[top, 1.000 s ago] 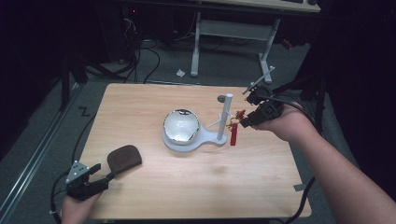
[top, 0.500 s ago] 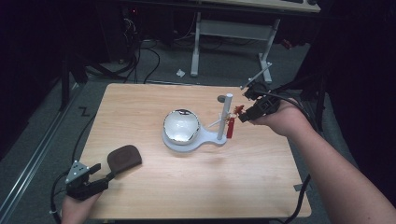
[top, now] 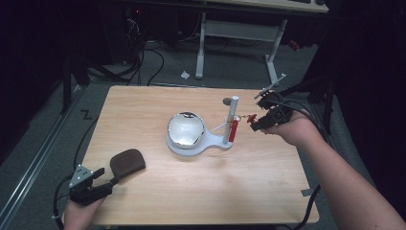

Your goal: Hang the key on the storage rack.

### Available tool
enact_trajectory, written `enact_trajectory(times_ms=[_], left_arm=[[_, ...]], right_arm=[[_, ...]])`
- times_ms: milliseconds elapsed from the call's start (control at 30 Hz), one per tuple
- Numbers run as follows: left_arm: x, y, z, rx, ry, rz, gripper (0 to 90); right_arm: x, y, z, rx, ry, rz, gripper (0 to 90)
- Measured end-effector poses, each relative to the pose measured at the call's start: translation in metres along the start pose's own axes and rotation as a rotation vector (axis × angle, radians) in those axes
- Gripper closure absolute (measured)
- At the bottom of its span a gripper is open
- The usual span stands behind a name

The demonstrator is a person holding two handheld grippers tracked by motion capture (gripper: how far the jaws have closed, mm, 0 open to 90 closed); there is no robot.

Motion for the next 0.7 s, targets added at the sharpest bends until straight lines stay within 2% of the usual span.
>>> enact_trajectory(times_ms=[67, 267, 700], left_arm=[[0.000, 0.000, 0.000, 0.000, 0.000, -0.001, 30.9], [0.000, 0.001, 0.000, 0.006, -0.003, -0.003, 31.2], [0.000, 0.001, -0.001, 0.007, -0.004, -0.005, 31.2]], right_arm=[[0.002, 0.001, -0.008, -0.004, 0.001, 0.017, 66.8], [0.012, 0.002, -0.031, -0.027, -0.018, 0.007, 66.7], [0.015, -0.001, -0.062, -0.056, 0.009, -0.003, 66.6]])
Point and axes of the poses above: each handheld gripper's, and its own axes: z roughly backward along the jaws, x roughly out of its underside, y roughly to its right, the point moved 10 cm from there along -z, roughly forward along the jaws, and after that the axes turned 13 degrees about -z, right-handed, at the moved point
